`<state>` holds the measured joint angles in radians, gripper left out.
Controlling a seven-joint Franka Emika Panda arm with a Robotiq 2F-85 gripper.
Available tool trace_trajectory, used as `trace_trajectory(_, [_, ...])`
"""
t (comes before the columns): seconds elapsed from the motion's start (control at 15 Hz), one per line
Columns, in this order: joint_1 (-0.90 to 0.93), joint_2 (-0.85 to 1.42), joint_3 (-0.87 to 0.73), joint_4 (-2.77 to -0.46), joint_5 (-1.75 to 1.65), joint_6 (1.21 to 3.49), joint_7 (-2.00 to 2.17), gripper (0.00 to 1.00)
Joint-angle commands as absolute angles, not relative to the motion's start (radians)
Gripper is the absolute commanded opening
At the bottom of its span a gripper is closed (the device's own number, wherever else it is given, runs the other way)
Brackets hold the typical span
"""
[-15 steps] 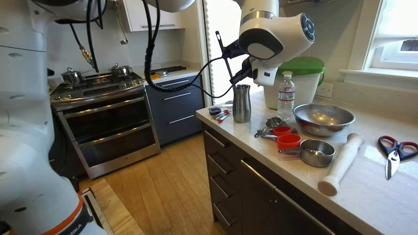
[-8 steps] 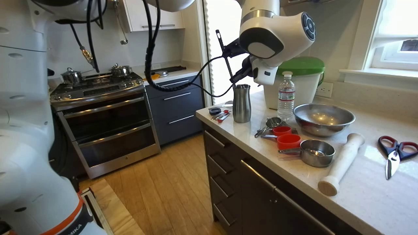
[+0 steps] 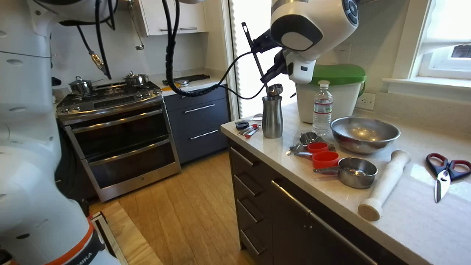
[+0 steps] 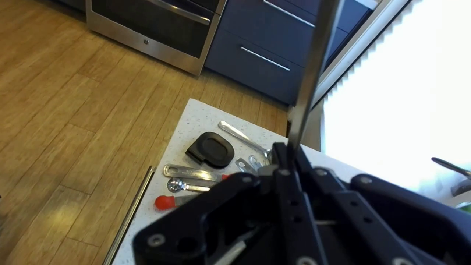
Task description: Pick up the silver serving utensil from the silver utensil holder and lay it on the kitchen counter
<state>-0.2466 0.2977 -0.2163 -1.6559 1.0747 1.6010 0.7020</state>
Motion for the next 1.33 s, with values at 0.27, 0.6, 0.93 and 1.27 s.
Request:
trace_trajectory(0.27, [-0.191,0.229,-0.187,-1.617,1.059,1.665,0.660,0.01])
trace_trajectory(0.6, [-0.122,0.261,-0.132,-1.593,1.071,1.794,0.681,0.01])
trace_trajectory(0.93, [-0.088,0.386,-0.091,-1.502,1.087,1.829,0.789,0.01])
trace_trajectory(1.27, [-0.077,0.522,-0.079,-1.401,1.084,1.896,0.936,0.01])
